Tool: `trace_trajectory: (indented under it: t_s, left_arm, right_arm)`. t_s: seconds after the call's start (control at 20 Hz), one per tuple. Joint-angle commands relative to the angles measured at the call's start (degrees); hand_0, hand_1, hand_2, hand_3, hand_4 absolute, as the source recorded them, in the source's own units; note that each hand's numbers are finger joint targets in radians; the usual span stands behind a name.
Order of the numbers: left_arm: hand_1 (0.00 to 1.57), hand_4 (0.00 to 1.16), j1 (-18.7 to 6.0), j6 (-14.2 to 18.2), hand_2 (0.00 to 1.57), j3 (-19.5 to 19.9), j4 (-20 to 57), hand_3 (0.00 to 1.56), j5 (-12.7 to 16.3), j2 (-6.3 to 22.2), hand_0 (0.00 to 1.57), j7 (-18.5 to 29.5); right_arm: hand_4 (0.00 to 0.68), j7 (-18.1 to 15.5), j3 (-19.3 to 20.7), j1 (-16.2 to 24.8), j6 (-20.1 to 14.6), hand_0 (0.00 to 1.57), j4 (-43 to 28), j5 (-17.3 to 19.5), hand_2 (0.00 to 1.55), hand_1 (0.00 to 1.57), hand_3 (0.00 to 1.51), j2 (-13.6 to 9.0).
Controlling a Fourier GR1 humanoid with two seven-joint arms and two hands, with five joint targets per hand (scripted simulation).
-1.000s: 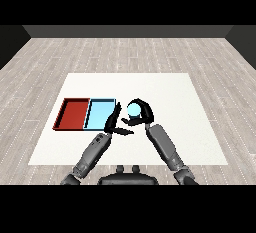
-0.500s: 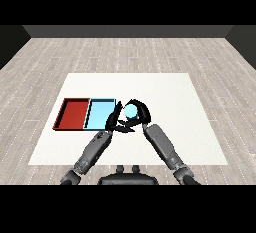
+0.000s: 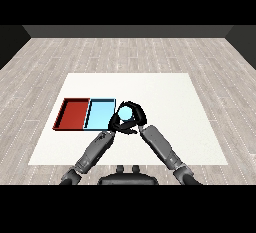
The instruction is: Pick the blue can and put it in the blue box
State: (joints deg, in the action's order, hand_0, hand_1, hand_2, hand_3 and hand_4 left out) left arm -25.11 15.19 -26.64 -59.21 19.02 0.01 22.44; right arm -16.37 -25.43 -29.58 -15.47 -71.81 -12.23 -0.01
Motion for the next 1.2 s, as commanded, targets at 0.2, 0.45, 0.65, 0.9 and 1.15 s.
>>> trace_trajectory:
  t_s: [0.2, 0.45, 0.65, 0.9, 1.15]
  left_arm:
    - [0.00, 0.28, -1.8, 5.5, 0.00, -1.5, 4.4, 0.00, -6.4, 1.9, 0.00, 4.2]
    - [0.32, 0.18, -3.2, 14.2, 0.48, -7.9, 1.0, 0.33, -6.3, 0.0, 0.32, -0.8]
    - [0.21, 0.30, -7.2, 14.4, 0.30, -7.4, 6.8, 0.00, -16.7, 2.1, 0.21, -6.1]
    - [0.70, 0.71, -2.6, 13.1, 0.80, -0.2, 1.9, 0.54, -6.7, 0.1, 0.70, 2.6]
    - [0.73, 0.67, -3.5, 16.5, 0.82, -5.1, -1.6, 0.64, -6.2, 0.1, 0.73, -4.1]
  right_arm:
    - [0.613, -1.3, -3.6, -2.4, -1.4, 1.25, 2.2, -1.3, 1.41, 1.25, 1.40, 0.0]
    - [0.593, -2.1, -10.0, -6.3, -7.2, 1.46, 3.9, -6.4, 1.47, 1.46, 1.40, 0.0]
    - [0.599, -3.0, -9.1, -2.3, -4.3, 1.45, 3.4, -3.1, 1.46, 1.45, 1.40, 0.0]
    - [0.610, -4.7, -12.2, -3.0, -5.9, 1.45, 2.1, -7.3, 1.45, 1.45, 1.40, -0.1]
    - [0.600, -2.9, -10.5, -4.7, -5.2, 1.44, 1.9, -7.6, 1.45, 1.44, 1.39, -0.1]
